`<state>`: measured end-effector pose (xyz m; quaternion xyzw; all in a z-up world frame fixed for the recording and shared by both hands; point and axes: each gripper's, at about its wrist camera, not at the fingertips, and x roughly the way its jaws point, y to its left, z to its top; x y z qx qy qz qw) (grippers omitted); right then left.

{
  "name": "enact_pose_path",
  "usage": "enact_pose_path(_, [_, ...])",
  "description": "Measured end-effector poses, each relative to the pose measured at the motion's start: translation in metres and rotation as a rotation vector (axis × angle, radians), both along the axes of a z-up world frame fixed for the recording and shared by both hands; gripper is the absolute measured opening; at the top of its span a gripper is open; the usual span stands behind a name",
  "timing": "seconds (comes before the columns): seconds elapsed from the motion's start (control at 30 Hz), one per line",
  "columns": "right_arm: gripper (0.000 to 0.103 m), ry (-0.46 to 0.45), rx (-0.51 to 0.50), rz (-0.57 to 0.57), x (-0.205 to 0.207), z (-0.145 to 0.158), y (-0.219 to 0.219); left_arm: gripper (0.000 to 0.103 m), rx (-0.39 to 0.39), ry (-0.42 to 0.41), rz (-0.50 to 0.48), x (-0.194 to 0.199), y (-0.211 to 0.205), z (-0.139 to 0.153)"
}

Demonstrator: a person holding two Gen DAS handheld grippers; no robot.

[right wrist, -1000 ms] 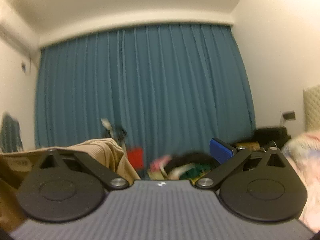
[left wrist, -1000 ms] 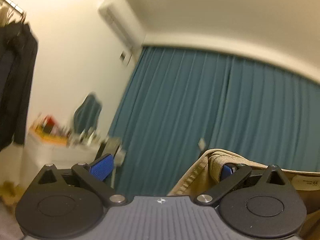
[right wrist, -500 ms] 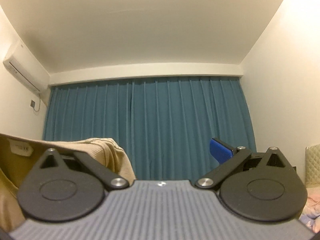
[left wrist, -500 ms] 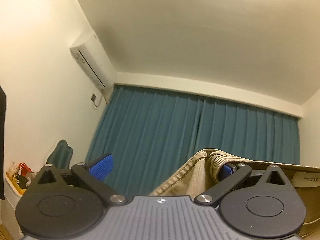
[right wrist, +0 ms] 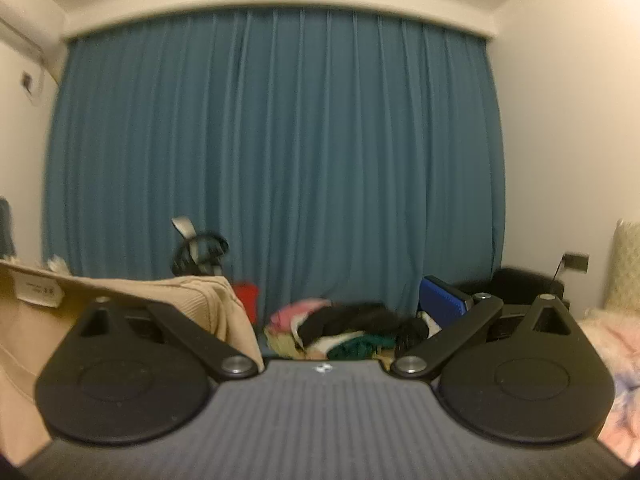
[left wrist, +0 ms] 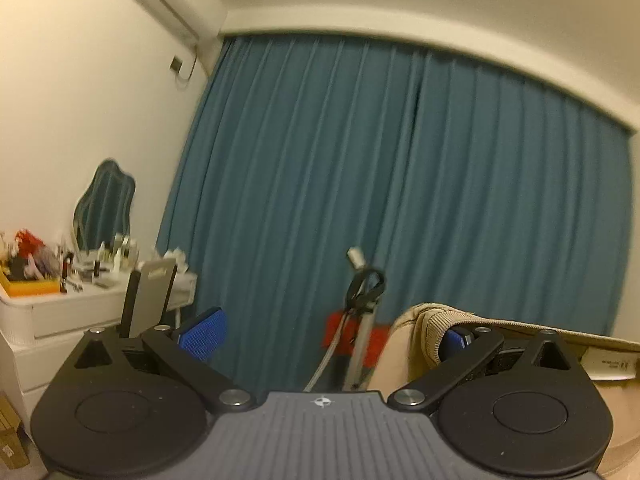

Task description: Fold clothes

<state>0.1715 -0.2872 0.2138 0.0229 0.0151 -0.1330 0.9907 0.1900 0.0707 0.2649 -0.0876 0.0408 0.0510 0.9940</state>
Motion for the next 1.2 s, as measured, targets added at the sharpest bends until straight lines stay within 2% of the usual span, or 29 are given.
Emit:
enact_pose_path(0.1, [0.103,0.037,0.03,-0.008,0.09,-0.048,-0.016,0.103,0.006,0.054,0.018,0.091,-0.019,-0.057])
enact_pose_path(0.2, [0.103,0.083,0.064,-0.015,0.174,-0.108,-0.035,0.103,0.006,0.131,0.01,0.186,-0.039,-0.136])
enact_pose_path(0.27, [0.103,0.147,0.069,-0.02,0.23,-0.162,-0.048,0.103,0.006,0.203,-0.002,0.241,-0.05,-0.197])
enact_pose_path(0.37, [0.103,0.244,0.11,0.003,0.28,-0.249,-0.046,0.103,0.009,0.33,-0.021,0.309,-0.064,-0.291])
enact_pose_path(0.43, [0.103,0.332,0.127,0.019,0.312,-0.302,-0.049,0.103,-0.003,0.428,-0.048,0.352,-0.051,-0.342])
enact_pose_path(0.5, [0.103,0.416,0.157,0.043,0.334,-0.341,-0.049,0.102,-0.061,0.557,-0.12,0.395,-0.035,-0.389])
enact_pose_path(0.57, [0.103,0.516,0.205,0.08,0.351,-0.366,-0.055,0.102,-0.102,0.674,-0.17,0.435,-0.009,-0.418])
enact_pose_path(0.6, [0.103,0.565,0.217,0.101,0.358,-0.375,-0.056,0.103,-0.091,0.711,-0.19,0.446,0.0,-0.424])
enact_pose_path(0.77, [0.103,0.749,0.176,0.229,0.376,-0.377,-0.046,0.103,0.117,0.804,-0.332,0.455,-0.012,-0.427])
enact_pose_path(0.87, [0.103,0.789,0.192,0.273,0.372,-0.367,-0.04,0.103,0.169,0.816,-0.396,0.446,-0.023,-0.412])
enact_pose_path(0.93, [0.103,0.781,0.188,0.296,0.362,-0.356,-0.036,0.103,0.182,0.795,-0.412,0.434,-0.028,-0.403])
enact_pose_path(1.03, [0.103,0.708,0.195,0.298,0.318,-0.342,-0.023,0.103,0.194,0.74,-0.422,0.403,-0.027,-0.387])
enact_pose_path(1.2, [0.103,0.581,0.208,0.296,0.24,-0.318,-0.002,0.103,0.216,0.578,-0.372,0.303,-0.022,-0.35])
